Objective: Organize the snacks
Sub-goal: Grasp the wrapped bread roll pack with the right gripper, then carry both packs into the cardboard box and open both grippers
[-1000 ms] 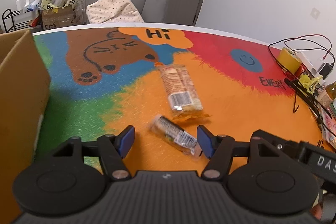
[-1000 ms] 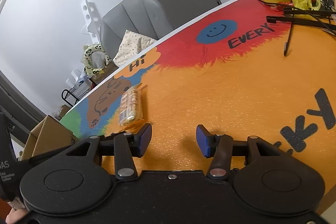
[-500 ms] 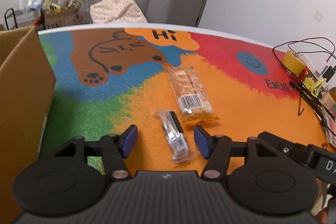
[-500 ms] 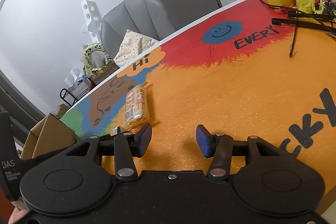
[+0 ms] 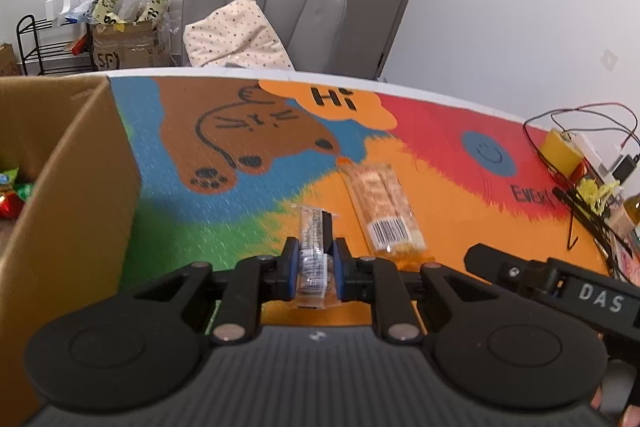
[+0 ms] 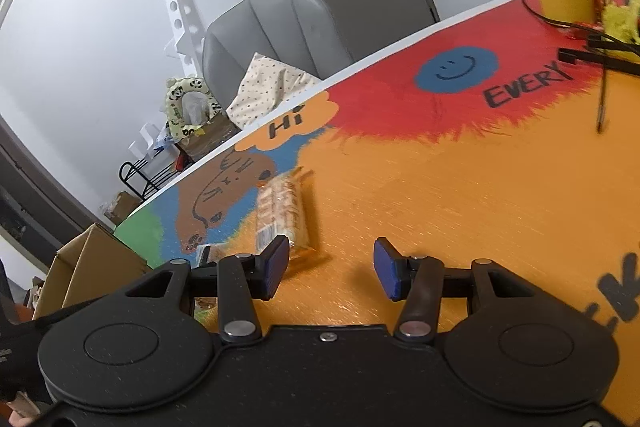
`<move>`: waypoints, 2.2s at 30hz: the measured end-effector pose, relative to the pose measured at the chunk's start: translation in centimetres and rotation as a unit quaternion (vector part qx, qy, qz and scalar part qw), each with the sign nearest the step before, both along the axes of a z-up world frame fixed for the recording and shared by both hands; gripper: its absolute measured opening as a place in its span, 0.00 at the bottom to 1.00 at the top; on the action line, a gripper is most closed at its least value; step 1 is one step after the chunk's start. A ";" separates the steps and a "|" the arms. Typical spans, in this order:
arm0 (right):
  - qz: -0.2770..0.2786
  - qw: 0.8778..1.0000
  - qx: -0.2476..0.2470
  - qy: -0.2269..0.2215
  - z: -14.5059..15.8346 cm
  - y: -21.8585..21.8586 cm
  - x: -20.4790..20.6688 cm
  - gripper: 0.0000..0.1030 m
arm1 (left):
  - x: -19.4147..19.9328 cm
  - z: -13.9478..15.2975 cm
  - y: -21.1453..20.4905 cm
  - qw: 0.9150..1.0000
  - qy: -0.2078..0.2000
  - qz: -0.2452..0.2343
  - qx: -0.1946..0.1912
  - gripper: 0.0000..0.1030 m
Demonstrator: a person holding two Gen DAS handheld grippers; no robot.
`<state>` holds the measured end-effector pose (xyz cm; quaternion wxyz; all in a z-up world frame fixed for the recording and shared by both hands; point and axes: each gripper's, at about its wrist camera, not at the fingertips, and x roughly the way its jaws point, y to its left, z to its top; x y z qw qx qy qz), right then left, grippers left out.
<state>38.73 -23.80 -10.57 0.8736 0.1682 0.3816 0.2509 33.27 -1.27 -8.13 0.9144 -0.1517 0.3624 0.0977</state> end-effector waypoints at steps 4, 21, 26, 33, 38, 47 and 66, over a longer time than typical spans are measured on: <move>0.008 1.000 -0.007 -0.004 0.1 1.2 0.7 0.48 | 0.1 0.5 0.6 1.000 -0.008 0.006 0.000 0.16; 0.055 0.996 -0.068 -0.016 -0.9 7.1 2.3 0.49 | 0.9 0.0 3.0 1.000 -0.011 0.017 -0.021 0.16; 0.054 0.990 -0.121 -0.040 -0.6 8.1 1.8 0.32 | 1.0 -0.9 2.8 1.000 0.003 0.012 -0.022 0.16; 0.046 0.990 -0.129 -0.038 -0.3 6.5 0.5 0.31 | 0.2 -1.3 2.4 1.000 0.010 0.009 -0.025 0.16; 0.027 0.992 -0.114 -0.038 0.2 4.9 -0.8 0.31 | -0.8 -0.5 1.9 1.000 0.005 0.003 -0.021 0.16; 0.010 0.995 -0.083 -0.057 2.5 3.3 -3.4 0.31 | -3.1 2.0 1.1 1.000 -0.018 -0.010 -0.015 0.16; 0.011 0.993 -0.063 -0.101 6.5 4.2 -8.1 0.31 | -8.4 6.6 2.7 0.998 -0.062 -0.012 -0.004 0.16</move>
